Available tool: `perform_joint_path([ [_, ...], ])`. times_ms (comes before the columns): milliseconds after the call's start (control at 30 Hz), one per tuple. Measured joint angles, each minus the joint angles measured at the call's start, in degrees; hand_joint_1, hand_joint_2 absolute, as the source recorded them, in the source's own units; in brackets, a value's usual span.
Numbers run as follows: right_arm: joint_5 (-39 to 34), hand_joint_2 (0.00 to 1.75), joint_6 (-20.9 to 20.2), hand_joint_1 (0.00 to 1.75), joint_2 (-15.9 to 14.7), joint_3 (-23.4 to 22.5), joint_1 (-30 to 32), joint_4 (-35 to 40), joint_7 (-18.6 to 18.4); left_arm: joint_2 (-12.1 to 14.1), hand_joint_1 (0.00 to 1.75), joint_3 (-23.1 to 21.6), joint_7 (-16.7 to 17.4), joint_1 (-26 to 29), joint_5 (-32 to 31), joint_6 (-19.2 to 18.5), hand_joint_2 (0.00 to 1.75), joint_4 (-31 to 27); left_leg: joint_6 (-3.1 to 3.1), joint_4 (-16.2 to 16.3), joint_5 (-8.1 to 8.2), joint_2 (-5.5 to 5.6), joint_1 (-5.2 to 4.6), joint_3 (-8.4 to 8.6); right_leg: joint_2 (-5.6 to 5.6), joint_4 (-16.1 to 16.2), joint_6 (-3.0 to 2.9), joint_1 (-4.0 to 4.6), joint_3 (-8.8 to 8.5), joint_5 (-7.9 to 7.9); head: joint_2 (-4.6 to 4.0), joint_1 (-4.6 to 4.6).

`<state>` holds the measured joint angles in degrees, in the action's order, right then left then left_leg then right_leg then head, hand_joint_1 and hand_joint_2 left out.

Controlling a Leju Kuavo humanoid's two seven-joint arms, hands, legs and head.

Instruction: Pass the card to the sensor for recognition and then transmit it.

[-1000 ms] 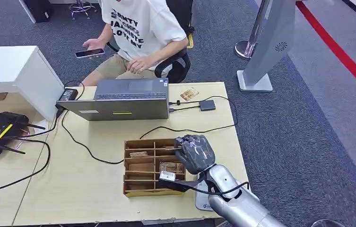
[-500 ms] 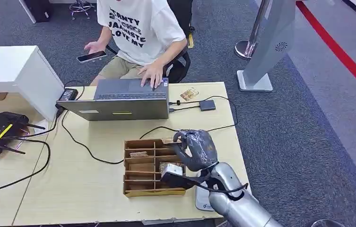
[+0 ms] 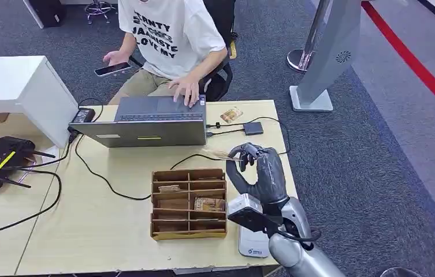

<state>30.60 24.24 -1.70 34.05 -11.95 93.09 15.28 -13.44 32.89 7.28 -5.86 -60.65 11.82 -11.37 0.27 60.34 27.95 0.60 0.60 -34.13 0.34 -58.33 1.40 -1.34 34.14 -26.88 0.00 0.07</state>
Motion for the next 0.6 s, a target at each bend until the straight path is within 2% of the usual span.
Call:
perform_joint_path([
  [133,-2.3,1.75,1.5,1.64,-0.1,-1.0,0.9,2.1,2.0,0.0,0.00,0.0,-0.1,0.1,0.2,0.3,0.00,0.0,0.00,0.0,0.00,0.00,0.00,-0.01,-0.01,0.0,0.00,0.00,0.01,0.00,0.00,-0.02],
  [300,-2.9,1.75,1.8,1.57,-0.4,-2.3,1.9,4.7,2.6,0.0,0.00,0.0,-0.2,0.1,0.3,0.4,0.00,0.0,0.00,0.0,0.01,0.00,0.00,-0.02,0.00,0.0,0.00,0.00,0.01,0.00,0.00,0.00],
  [600,0.0,1.75,1.7,1.66,-0.4,-2.6,1.8,5.2,2.4,0.0,0.00,0.0,-0.1,0.1,-0.7,0.4,0.00,0.0,0.00,0.0,0.00,0.00,0.00,-0.02,0.00,0.0,0.00,0.00,0.00,0.00,0.00,-0.02],
])
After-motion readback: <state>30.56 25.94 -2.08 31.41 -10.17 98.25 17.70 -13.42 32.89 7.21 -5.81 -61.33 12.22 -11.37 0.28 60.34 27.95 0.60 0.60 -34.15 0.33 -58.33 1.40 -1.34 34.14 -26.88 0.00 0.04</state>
